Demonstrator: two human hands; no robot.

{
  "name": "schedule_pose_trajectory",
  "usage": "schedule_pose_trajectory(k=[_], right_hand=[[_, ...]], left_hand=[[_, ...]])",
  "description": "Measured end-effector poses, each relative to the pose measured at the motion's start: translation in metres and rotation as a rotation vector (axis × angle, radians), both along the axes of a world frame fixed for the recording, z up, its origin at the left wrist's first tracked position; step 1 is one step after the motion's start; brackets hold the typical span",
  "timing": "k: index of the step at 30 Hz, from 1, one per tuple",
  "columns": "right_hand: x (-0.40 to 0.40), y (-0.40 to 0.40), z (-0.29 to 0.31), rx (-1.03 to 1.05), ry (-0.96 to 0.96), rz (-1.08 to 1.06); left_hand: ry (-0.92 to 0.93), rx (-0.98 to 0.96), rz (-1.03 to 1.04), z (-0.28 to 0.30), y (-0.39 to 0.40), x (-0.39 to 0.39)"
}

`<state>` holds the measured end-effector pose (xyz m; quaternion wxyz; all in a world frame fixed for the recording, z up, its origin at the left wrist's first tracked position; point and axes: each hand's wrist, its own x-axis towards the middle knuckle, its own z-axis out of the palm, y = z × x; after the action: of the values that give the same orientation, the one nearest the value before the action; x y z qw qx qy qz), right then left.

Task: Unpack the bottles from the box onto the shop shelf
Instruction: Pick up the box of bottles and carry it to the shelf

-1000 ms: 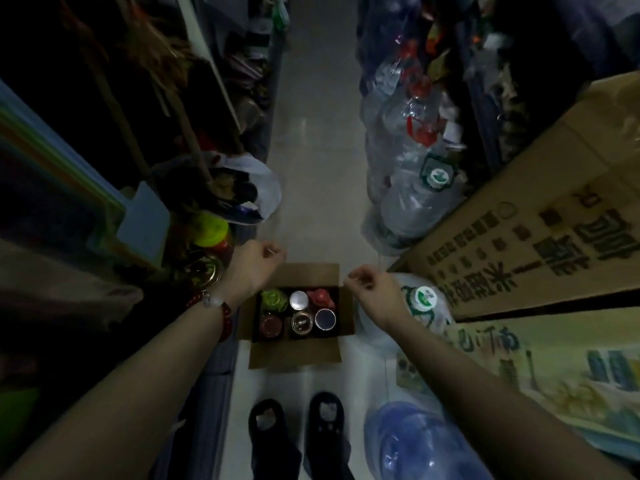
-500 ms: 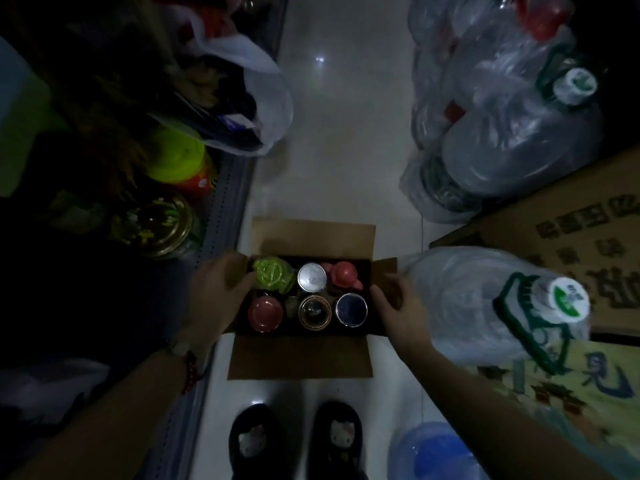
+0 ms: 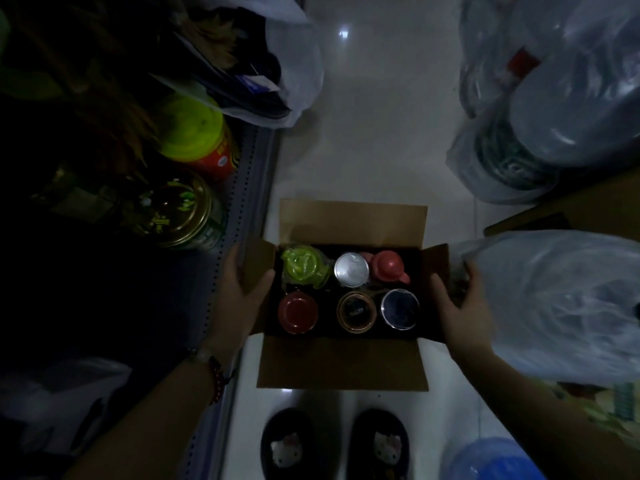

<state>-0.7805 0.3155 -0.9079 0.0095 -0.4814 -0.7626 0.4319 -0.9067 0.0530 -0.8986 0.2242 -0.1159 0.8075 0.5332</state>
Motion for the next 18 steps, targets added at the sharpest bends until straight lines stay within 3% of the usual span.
schedule_pose_trajectory(k=[11, 18], right_hand=[[-0.009, 0.005, -0.036, 0.134, -0.055, -0.042], [-0.005, 0.013, -0.046, 0.231, -0.156, 0.000]], left_hand=[[-0.019, -0.026, -0.071, -0.030, 0.003, -0.011], [-0.050, -0.299, -0.121, -0.044, -0.001, -0.007]])
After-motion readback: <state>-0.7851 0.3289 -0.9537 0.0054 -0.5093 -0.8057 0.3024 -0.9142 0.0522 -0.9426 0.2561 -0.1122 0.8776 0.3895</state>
